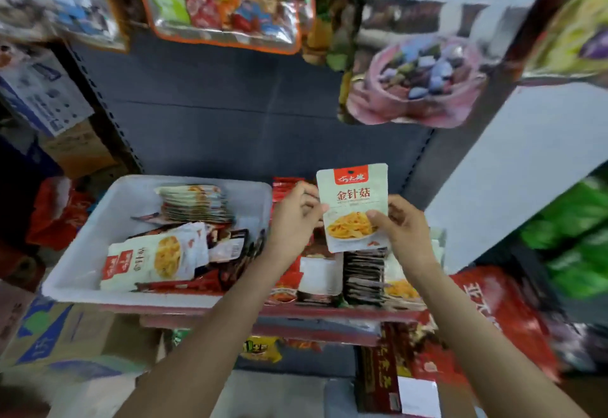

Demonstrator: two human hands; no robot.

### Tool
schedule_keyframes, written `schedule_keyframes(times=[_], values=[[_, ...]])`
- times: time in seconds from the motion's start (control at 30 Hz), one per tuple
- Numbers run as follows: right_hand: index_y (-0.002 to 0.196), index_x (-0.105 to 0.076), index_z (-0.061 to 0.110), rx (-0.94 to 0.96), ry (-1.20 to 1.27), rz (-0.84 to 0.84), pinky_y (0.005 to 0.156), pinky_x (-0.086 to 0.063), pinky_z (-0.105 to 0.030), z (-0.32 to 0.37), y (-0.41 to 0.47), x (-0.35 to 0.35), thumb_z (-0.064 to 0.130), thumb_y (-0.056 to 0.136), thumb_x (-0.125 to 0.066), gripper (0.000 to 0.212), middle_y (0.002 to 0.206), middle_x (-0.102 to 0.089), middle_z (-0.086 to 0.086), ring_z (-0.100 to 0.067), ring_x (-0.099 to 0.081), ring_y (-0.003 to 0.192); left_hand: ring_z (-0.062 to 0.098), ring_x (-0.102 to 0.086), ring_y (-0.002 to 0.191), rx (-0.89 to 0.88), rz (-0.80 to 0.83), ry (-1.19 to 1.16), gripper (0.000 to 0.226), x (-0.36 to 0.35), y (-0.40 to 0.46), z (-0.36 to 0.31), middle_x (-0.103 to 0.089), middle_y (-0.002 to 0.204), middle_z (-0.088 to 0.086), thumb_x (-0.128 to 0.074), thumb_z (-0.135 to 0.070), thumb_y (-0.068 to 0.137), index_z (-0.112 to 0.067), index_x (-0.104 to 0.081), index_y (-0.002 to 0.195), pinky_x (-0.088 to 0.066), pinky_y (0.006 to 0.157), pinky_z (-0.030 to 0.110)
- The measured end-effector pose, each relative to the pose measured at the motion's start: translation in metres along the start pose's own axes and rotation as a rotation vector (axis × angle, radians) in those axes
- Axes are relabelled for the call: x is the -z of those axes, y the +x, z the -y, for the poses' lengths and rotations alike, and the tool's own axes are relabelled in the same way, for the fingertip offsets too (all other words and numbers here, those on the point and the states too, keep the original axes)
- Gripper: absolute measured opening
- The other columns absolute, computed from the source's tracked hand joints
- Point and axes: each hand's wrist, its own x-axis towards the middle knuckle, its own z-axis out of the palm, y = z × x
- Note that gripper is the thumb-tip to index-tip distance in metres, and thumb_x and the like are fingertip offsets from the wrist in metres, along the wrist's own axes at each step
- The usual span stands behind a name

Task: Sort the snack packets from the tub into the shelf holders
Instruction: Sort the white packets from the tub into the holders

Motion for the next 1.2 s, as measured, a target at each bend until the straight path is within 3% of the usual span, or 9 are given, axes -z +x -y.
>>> schedule_keyframes(times=[0.13, 0.27, 0.5, 0.57, 0.67, 0.77, 0.87, 1.03, 1.2], values=[[0.094, -0.062, 0.009, 0.019, -0.039, -0.103, 0.063, -0.051, -0.016, -0.014, -0.005, 0.065, 0.001, 0.088, -0.059, 0.011, 0.088, -0.068, 0.002, -0.003, -0.064, 0.075, 0.015, -0.065, 0.082, -0.045, 0.068, 0.073, 0.02, -0.07, 0.002, -0.01, -0.064, 0.087, 0.004, -0.059, -0.005, 0.09, -0.019, -0.046, 0.084, -0.058, 0.07, 0.031], [0.09, -0.064, 0.006, -0.038, -0.165, -0.123, 0.07, -0.049, -0.032, -0.041, -0.002, 0.108, 0.004, 0.085, -0.064, 0.006, 0.085, -0.068, -0.005, -0.022, -0.062, 0.08, 0.017, -0.066, 0.083, -0.071, 0.117, 0.218, 0.025, -0.113, 0.003, -0.004, -0.067, 0.091, 0.007, -0.06, -0.011, 0.09, -0.026, -0.043, 0.08, -0.057, 0.074, 0.037], [0.111, -0.063, 0.008, -0.113, -0.525, -0.044, 0.077, -0.042, -0.023, -0.075, 0.002, 0.134, 0.008, 0.084, -0.067, 0.027, 0.106, -0.057, -0.006, -0.014, -0.055, 0.09, 0.021, -0.063, 0.08, -0.137, 0.166, 0.606, 0.017, -0.15, -0.004, 0.01, -0.062, 0.083, -0.001, -0.061, -0.015, 0.09, -0.016, -0.045, 0.09, -0.052, 0.07, 0.034], [0.108, -0.058, 0.014, -0.084, -0.507, -0.063, 0.073, -0.044, -0.021, -0.076, 0.001, 0.135, 0.009, 0.084, -0.066, 0.025, 0.105, -0.056, -0.002, -0.013, -0.055, 0.088, 0.021, -0.062, 0.09, -0.135, 0.202, 0.8, 0.012, -0.152, -0.005, 0.011, -0.065, 0.096, 0.001, -0.06, -0.018, 0.09, -0.014, -0.051, 0.098, -0.051, 0.073, 0.036], [0.095, -0.053, 0.019, 0.002, -0.462, -0.079, 0.075, -0.05, -0.028, -0.075, 0.002, 0.137, 0.006, 0.086, -0.062, 0.018, 0.103, -0.061, 0.0, -0.013, -0.056, 0.086, 0.022, -0.052, 0.114, -0.243, 0.248, 1.079, 0.037, -0.155, -0.007, 0.013, -0.058, 0.122, 0.005, -0.06, -0.021, 0.09, -0.014, -0.051, 0.125, -0.044, 0.089, 0.035], [0.093, -0.059, 0.014, 0.037, -0.608, 0.044, 0.081, -0.05, -0.034, -0.078, 0.003, 0.137, 0.007, 0.088, -0.059, 0.008, 0.1, -0.062, -0.005, -0.019, -0.058, 0.091, 0.019, -0.054, 0.111, -0.302, 0.167, 1.006, 0.041, -0.158, -0.012, 0.014, -0.06, 0.119, 0.002, -0.066, -0.021, 0.085, -0.017, -0.047, 0.122, -0.045, 0.089, 0.034], [0.103, -0.062, 0.011, 0.056, -0.781, 0.13, 0.078, -0.042, -0.024, -0.082, 0.004, 0.134, 0.01, 0.09, -0.056, 0.014, 0.105, -0.058, -0.007, -0.019, -0.055, 0.096, 0.018, -0.049, 0.113, -0.338, 0.204, 1.083, 0.029, -0.159, -0.011, 0.013, -0.058, 0.117, 0.001, -0.056, -0.016, 0.09, -0.021, -0.053, 0.118, -0.037, 0.091, 0.033], [0.106, -0.061, 0.012, 0.09, -0.769, 0.021, 0.079, -0.035, -0.02, -0.076, 0.002, 0.124, 0.014, 0.089, -0.059, 0.017, 0.105, -0.056, -0.004, -0.018, -0.05, 0.102, 0.017, -0.043, 0.116, -0.327, 0.219, 1.06, 0.025, -0.156, -0.004, 0.012, -0.055, 0.118, -0.001, -0.054, -0.018, 0.092, -0.02, -0.057, 0.116, -0.03, 0.095, 0.032], [0.105, -0.062, 0.015, 0.156, -0.672, 0.01, 0.082, -0.039, -0.021, -0.054, 0.004, 0.089, 0.013, 0.088, -0.06, 0.017, 0.104, -0.057, -0.001, -0.015, -0.051, 0.099, 0.015, -0.056, 0.098, -0.299, 0.052, 0.785, 0.017, -0.121, -0.01, 0.011, -0.064, 0.102, -0.002, -0.061, -0.018, 0.087, -0.017, -0.063, 0.104, -0.047, 0.087, 0.035]])
